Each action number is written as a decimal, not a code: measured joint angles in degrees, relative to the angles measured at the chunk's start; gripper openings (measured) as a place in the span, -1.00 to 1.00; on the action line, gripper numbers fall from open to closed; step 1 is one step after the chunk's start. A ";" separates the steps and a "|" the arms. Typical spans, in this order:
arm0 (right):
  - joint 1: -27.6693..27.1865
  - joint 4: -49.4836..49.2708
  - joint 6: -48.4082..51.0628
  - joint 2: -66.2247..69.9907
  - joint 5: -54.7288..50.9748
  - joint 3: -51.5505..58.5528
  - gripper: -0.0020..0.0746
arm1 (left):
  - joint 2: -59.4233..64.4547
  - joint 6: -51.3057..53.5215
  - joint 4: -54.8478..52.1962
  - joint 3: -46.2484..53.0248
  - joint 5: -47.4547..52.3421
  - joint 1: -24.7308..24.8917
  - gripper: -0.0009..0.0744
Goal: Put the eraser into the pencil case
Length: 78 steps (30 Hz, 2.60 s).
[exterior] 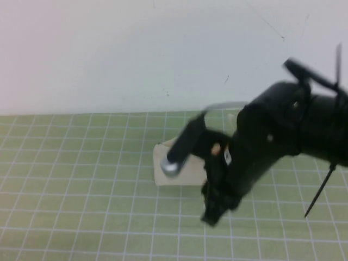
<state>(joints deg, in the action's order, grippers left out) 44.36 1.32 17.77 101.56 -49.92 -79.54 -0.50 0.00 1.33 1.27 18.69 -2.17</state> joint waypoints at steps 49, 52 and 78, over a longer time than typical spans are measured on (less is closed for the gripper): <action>-6.87 2.92 -18.45 -20.52 5.44 -2.39 -0.94 | 0.00 0.00 0.00 0.00 0.00 0.00 -0.98; -6.87 2.42 -18.35 -27.74 5.47 3.66 -0.95 | 0.00 0.00 0.00 0.00 0.00 0.00 -0.98; -21.07 7.16 -18.35 -78.40 41.74 61.38 -0.95 | 0.00 0.00 0.00 0.00 0.00 0.00 -0.98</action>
<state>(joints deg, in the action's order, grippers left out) 23.29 8.48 -0.58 23.16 -8.17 -18.15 -0.50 0.00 1.33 1.27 18.69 -2.17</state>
